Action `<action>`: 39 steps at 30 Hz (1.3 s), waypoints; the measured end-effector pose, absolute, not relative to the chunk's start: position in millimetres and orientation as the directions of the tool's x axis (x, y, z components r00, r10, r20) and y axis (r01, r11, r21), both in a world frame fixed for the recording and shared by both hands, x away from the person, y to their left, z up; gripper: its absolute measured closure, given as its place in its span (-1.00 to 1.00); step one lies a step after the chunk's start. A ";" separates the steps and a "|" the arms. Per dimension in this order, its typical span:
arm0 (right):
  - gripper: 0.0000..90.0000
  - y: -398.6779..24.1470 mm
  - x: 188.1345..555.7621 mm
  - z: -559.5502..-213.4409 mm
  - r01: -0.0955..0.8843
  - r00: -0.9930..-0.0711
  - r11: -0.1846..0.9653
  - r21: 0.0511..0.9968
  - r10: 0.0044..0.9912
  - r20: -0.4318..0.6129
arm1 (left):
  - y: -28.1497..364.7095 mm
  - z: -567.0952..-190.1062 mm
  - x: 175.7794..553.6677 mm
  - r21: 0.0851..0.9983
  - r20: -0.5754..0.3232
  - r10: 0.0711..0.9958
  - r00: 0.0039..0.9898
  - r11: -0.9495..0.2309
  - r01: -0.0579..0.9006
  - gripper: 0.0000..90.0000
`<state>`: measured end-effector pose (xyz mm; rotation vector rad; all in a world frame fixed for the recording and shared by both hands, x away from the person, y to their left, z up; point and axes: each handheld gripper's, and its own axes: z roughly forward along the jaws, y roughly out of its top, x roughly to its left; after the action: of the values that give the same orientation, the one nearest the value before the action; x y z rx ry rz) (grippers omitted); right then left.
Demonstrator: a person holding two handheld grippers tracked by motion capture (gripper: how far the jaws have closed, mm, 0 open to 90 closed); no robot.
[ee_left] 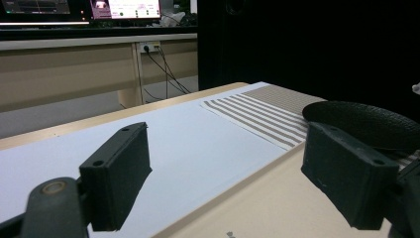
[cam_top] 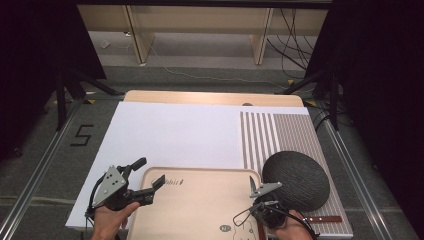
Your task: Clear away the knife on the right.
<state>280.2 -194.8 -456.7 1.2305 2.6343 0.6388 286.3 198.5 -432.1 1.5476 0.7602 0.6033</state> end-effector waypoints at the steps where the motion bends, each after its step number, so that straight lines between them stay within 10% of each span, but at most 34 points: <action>1: 1.00 -195.5 280.5 -456.6 0.691 -0.647 0.566 0.450 0.762 0.035 | 198.5 -432.1 286.3 0.992 -0.052 0.762 0.646 -0.036 0.122 -0.60; 11: 1.00 -200.5 281.5 -455.7 0.689 -0.649 0.567 0.452 0.760 0.037 | 198.5 -432.0 286.2 0.992 -0.051 0.761 0.647 -0.037 0.121 -0.60; 20: -0.23 -209.8 285.2 -440.5 0.753 -0.570 0.337 0.565 0.763 0.305 | 198.5 -431.9 285.9 0.993 -0.051 0.763 0.644 -0.033 0.118 -0.60; 39: -0.47 -236.1 287.7 -425.1 0.790 -0.527 0.218 0.572 0.720 0.453 | 198.6 -431.6 285.8 0.993 -0.054 0.761 0.646 -0.028 0.116 -0.60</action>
<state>287.7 -236.1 -425.1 1.5667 2.5204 1.2781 285.8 198.6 -431.6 1.5374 0.7573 0.6045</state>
